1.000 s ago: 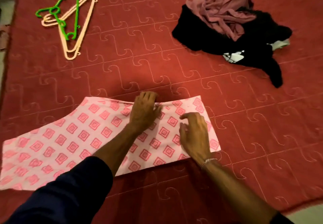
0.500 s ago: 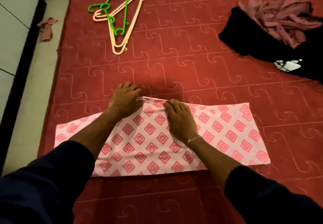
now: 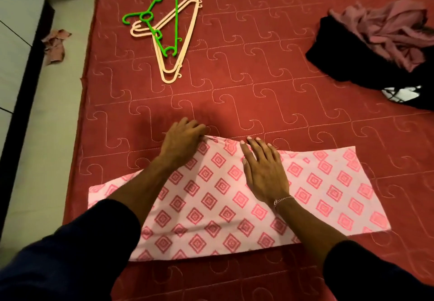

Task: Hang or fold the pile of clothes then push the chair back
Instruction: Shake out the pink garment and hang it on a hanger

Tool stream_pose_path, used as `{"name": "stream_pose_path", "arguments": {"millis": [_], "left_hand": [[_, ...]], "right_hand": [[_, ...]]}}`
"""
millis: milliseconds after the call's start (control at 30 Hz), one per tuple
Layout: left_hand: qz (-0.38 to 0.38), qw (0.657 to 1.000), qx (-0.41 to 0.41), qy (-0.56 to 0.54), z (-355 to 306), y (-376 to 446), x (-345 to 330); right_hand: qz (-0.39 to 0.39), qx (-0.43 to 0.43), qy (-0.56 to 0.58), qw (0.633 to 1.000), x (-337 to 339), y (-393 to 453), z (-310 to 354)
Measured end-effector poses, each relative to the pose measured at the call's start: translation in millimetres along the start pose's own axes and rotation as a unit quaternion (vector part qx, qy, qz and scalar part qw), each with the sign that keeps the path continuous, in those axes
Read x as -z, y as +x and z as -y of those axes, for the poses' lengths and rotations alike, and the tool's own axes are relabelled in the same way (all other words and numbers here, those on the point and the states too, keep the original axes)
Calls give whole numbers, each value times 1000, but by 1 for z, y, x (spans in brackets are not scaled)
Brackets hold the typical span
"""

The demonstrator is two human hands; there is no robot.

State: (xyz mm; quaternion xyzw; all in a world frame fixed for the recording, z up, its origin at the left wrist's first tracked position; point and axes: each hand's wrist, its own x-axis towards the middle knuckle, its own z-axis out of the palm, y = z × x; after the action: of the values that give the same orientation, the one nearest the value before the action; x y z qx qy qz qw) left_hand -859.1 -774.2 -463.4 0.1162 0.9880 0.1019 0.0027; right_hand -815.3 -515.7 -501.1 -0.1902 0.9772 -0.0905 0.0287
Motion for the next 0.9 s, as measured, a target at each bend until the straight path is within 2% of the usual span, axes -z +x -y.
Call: {"name": "stream_pose_path", "arguments": {"millis": [200, 367, 433, 567, 700, 767, 900], "left_hand": [[17, 988, 152, -23, -2, -10, -8], [74, 954, 281, -71, 24, -5, -2], [101, 952, 283, -59, 40, -4, -3], [153, 955, 247, -59, 61, -4, -13], [175, 949, 248, -87, 64, 2, -14], [184, 946, 249, -93, 63, 4, -16], [208, 938, 254, -108, 65, 6, -17]], "right_hand": [[-6, -3, -6, 1000, 9, 8, 3], [-59, -47, 19, 997, 20, 55, 28], [-54, -22, 48, 997, 19, 82, 47], [16, 48, 125, 991, 18, 147, 93], [76, 108, 149, 980, 20, 221, 137], [87, 109, 144, 980, 20, 254, 150], [98, 55, 125, 986, 14, 297, 164]]}}
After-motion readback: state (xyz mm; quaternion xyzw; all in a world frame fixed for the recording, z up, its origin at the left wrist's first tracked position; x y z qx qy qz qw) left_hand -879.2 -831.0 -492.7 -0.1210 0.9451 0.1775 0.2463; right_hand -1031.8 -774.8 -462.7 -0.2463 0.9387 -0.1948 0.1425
